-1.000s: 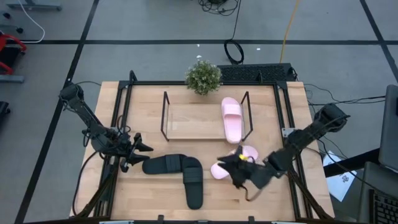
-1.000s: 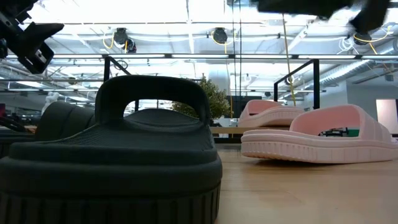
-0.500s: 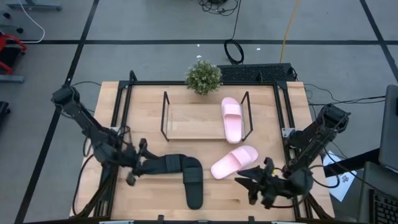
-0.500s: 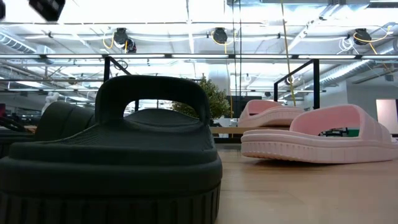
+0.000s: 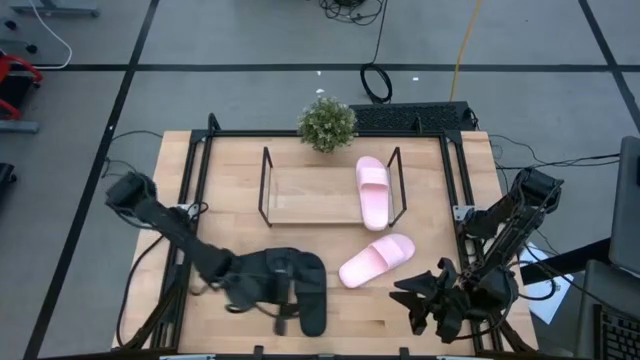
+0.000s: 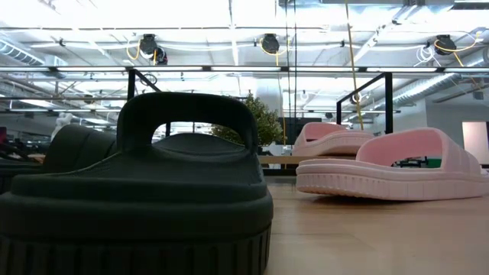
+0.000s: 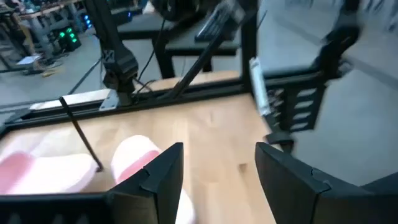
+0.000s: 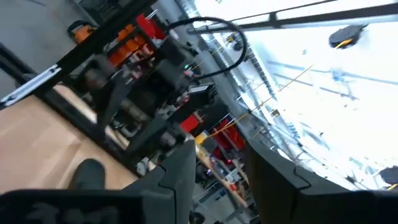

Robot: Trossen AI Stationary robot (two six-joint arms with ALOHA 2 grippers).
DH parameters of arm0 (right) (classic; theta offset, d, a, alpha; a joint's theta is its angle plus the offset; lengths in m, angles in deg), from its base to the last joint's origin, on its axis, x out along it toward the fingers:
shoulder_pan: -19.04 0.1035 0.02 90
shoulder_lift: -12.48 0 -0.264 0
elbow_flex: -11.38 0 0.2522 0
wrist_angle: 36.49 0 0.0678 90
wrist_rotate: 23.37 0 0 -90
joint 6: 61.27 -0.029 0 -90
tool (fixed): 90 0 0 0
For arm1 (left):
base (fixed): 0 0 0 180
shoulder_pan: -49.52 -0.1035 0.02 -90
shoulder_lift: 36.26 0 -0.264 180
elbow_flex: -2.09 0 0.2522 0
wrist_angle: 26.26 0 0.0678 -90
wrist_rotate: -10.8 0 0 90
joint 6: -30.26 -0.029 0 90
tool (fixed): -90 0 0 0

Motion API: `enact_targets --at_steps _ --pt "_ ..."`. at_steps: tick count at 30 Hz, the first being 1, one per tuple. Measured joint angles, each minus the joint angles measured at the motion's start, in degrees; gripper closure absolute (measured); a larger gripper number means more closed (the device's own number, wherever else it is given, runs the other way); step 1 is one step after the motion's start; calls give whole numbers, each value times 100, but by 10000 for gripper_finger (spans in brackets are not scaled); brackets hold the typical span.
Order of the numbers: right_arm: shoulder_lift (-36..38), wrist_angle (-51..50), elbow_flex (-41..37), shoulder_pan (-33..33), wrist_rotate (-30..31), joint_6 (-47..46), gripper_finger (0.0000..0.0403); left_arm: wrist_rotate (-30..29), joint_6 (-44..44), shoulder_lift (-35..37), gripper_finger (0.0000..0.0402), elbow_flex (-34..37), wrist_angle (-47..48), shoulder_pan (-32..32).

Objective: Pick and place slides into the shelf
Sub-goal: Put the pink slides on the shelf

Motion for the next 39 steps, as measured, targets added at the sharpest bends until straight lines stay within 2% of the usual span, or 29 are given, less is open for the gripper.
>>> enact_targets --at_steps 6,11,18,25,39 --pt "0 1500 0 187 -461 1417 273 262 -565 -1001 204 -1260 909 -543" --pt "241 1402 1 296 -1055 1927 273 389 -1049 -1584 204 -1811 898 -848" --pt "778 1409 4 299 -1680 2058 273 511 -1343 -2172 204 -2082 899 -1161" --pt "1298 1375 9 300 -2434 1908 273 572 -1697 -2589 204 -2130 485 -1409" --pt "1552 688 9 248 -2537 1547 273 753 -1958 -3167 204 -2126 -9 -1913"
